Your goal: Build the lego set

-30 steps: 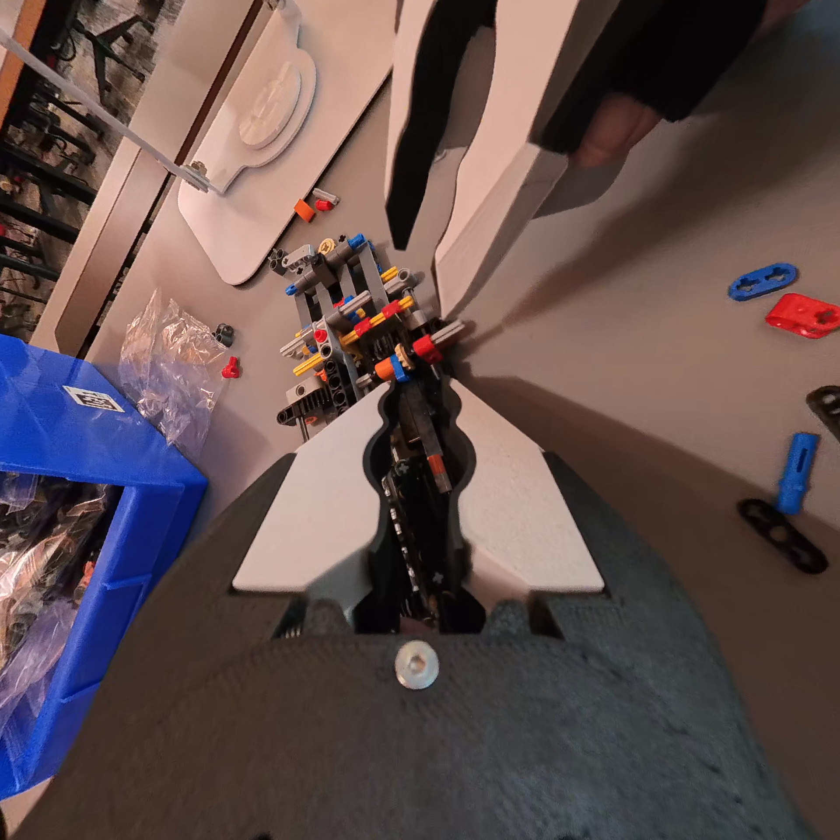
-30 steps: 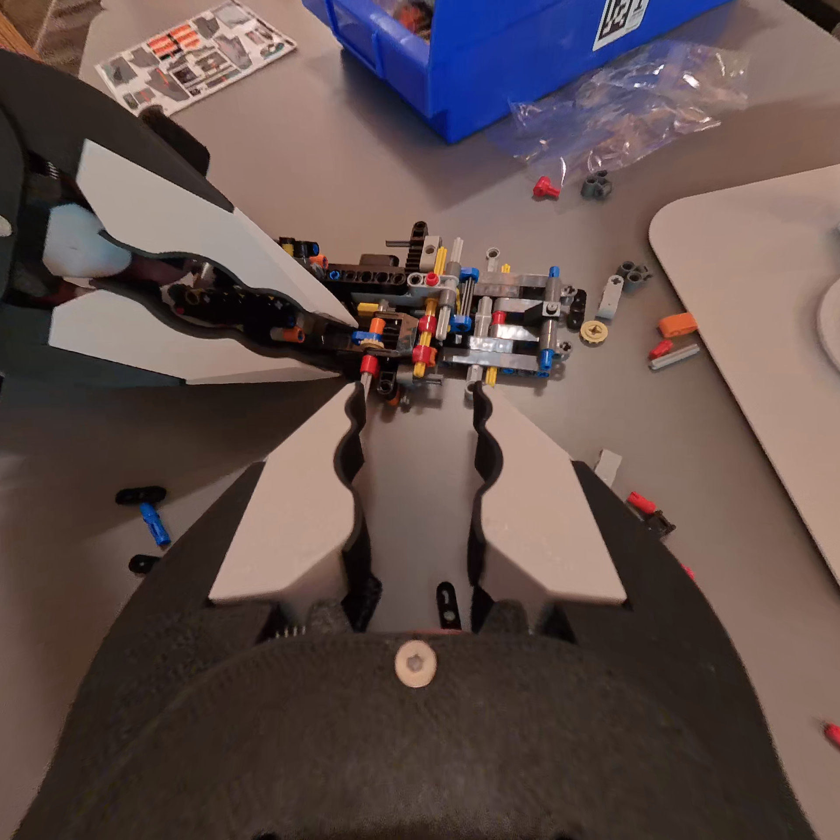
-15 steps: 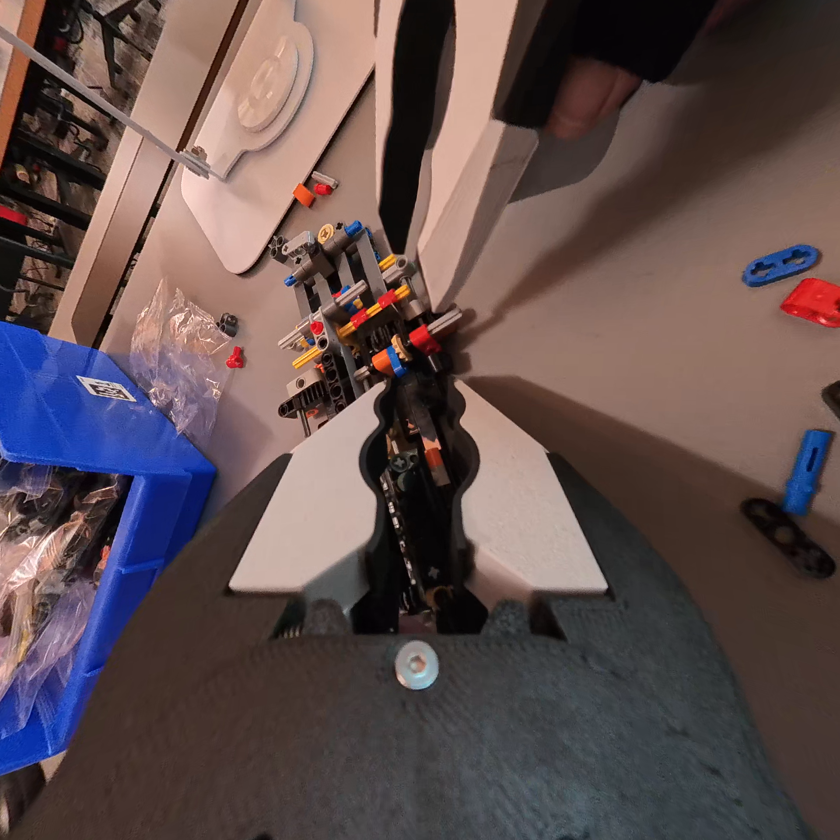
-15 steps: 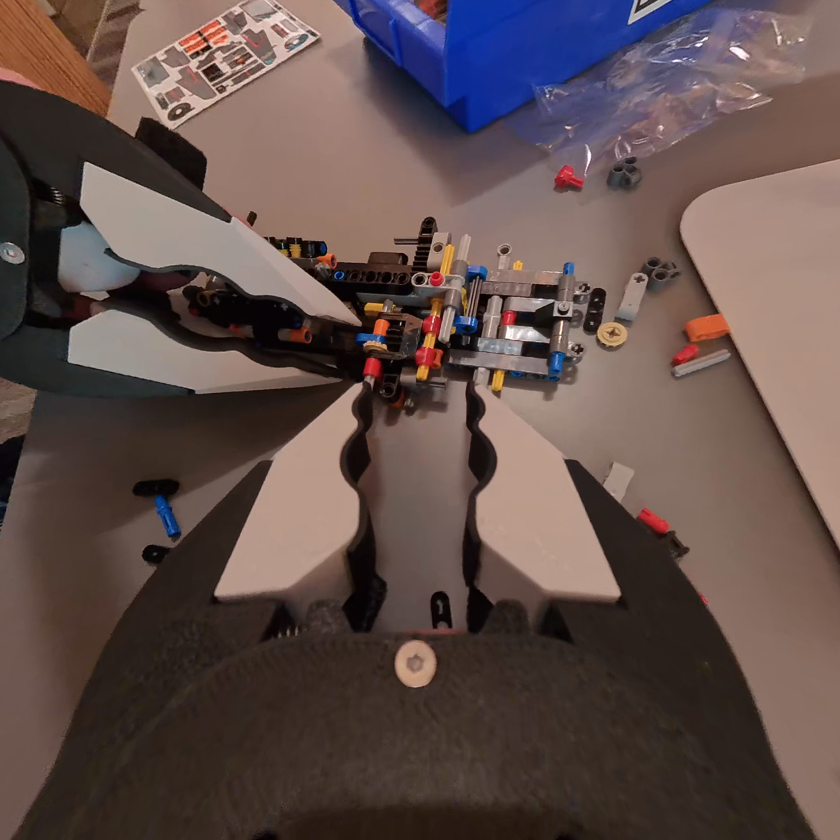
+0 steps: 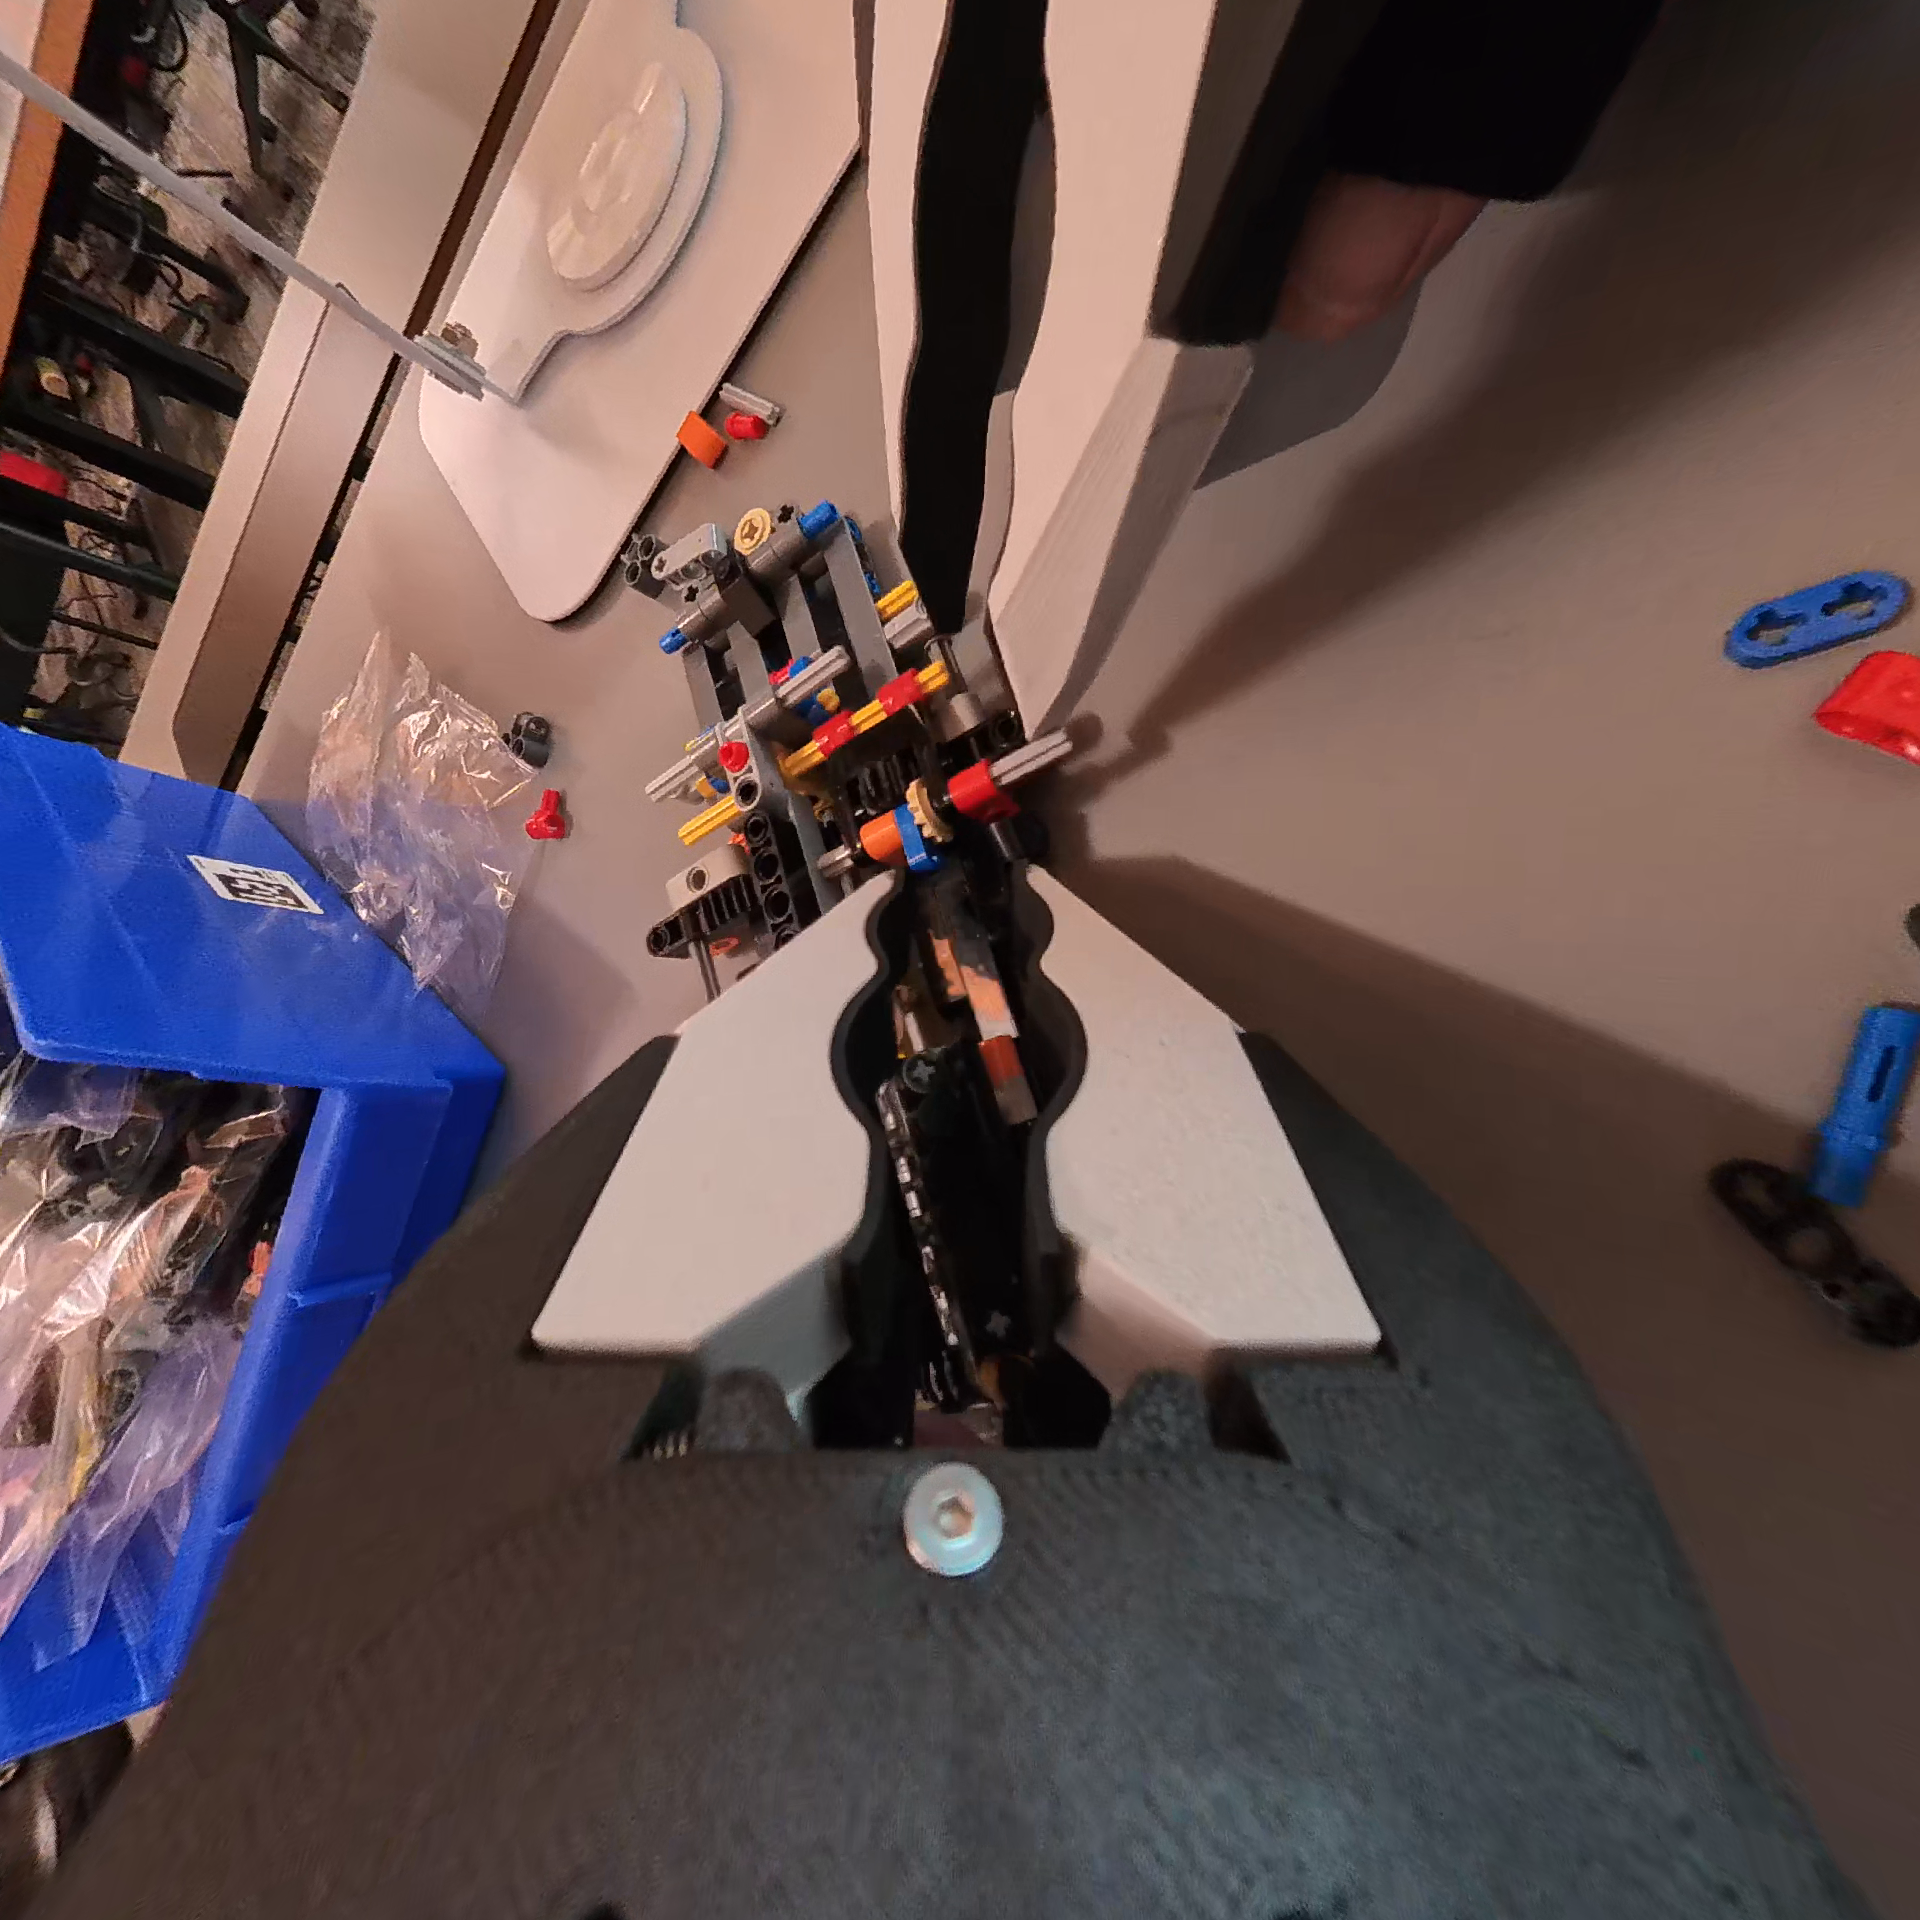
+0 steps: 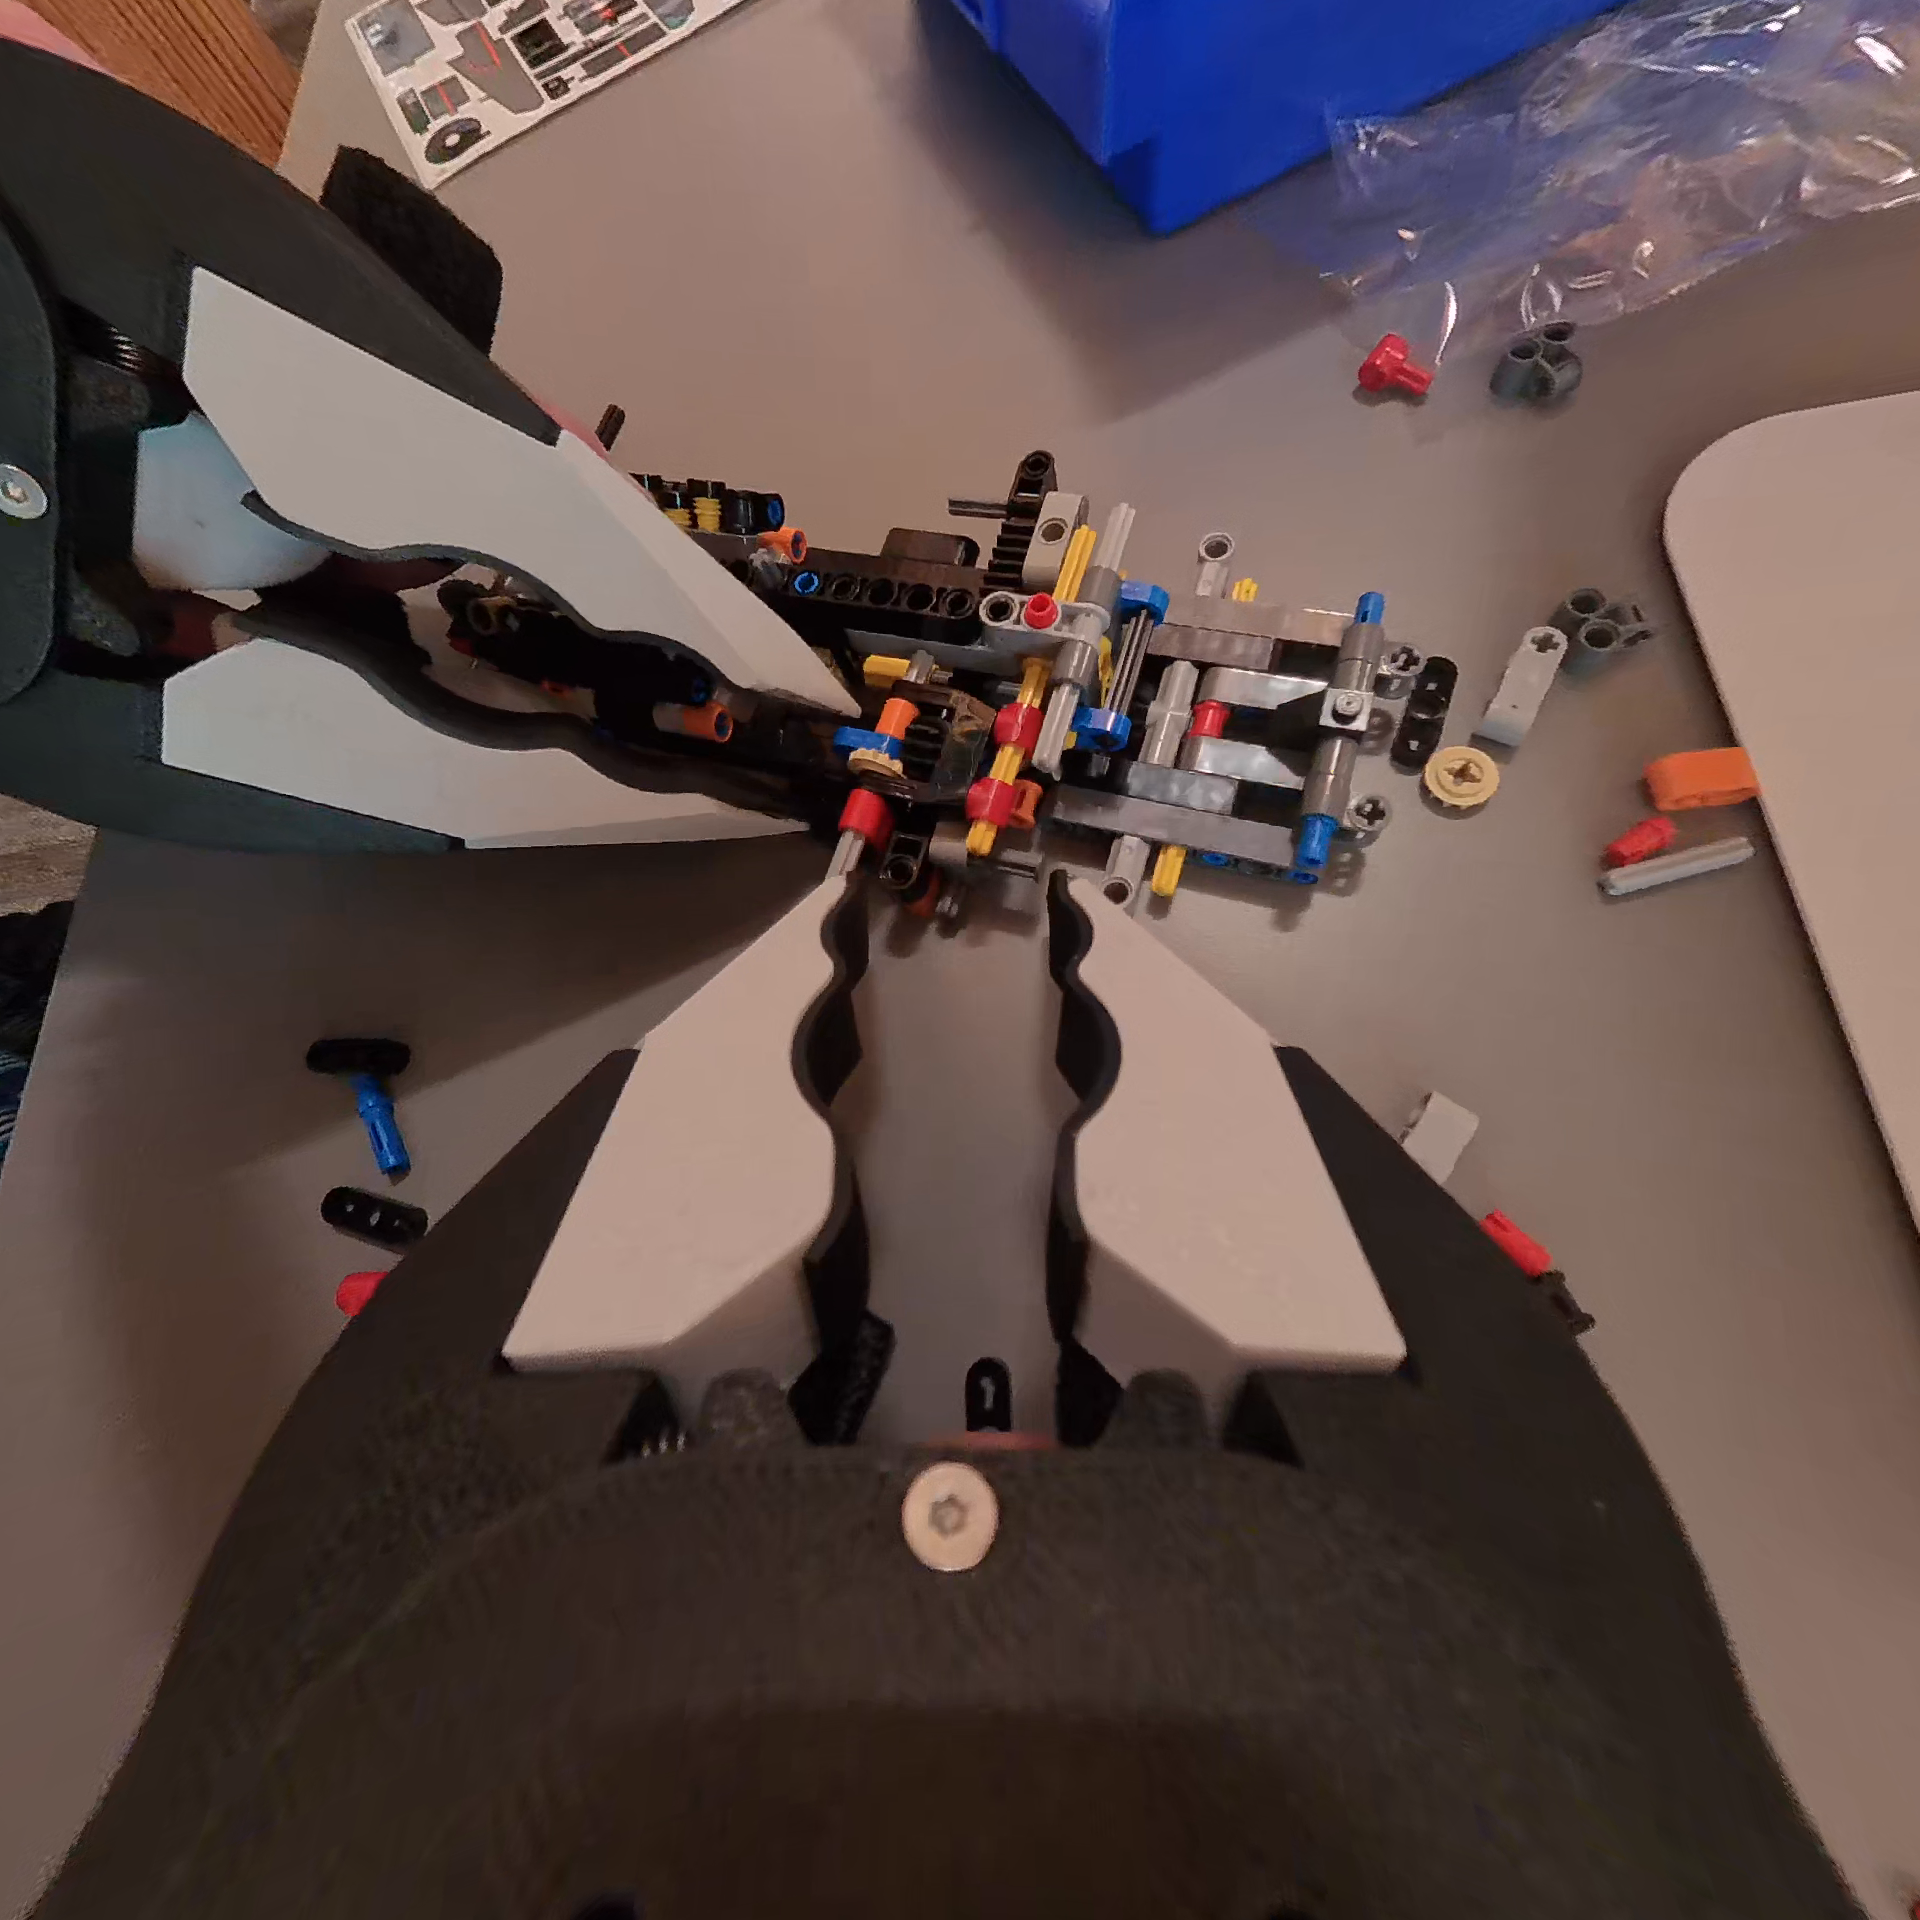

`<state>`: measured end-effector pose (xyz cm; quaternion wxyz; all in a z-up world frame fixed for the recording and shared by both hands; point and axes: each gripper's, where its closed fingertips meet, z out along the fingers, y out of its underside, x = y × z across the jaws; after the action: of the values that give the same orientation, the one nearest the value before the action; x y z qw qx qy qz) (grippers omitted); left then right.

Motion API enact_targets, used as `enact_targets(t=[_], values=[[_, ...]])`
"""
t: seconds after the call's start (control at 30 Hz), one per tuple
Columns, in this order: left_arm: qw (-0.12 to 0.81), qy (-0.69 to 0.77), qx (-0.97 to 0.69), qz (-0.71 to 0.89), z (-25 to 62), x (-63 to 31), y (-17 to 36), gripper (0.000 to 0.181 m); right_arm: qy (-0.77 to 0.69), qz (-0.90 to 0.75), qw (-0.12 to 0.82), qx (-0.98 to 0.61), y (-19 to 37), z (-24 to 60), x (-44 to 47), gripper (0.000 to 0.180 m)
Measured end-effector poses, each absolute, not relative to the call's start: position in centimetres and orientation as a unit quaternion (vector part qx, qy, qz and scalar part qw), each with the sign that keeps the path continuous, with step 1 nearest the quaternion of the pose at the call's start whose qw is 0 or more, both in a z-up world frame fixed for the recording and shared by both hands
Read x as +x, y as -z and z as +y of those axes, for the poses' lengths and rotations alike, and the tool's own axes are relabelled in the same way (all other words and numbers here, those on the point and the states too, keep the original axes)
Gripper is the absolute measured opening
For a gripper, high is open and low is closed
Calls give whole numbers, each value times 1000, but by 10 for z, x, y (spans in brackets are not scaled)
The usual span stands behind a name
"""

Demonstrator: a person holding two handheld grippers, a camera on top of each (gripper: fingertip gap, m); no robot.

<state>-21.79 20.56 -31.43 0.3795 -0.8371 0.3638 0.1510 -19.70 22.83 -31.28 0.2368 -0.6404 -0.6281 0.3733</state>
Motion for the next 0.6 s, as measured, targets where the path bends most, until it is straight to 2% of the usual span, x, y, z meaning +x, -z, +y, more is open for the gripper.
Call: enact_targets(t=[0.6], values=[[369,-164,-837,369,209,-220,314,13,-362,-646,241,-627,315,227,-198,27]])
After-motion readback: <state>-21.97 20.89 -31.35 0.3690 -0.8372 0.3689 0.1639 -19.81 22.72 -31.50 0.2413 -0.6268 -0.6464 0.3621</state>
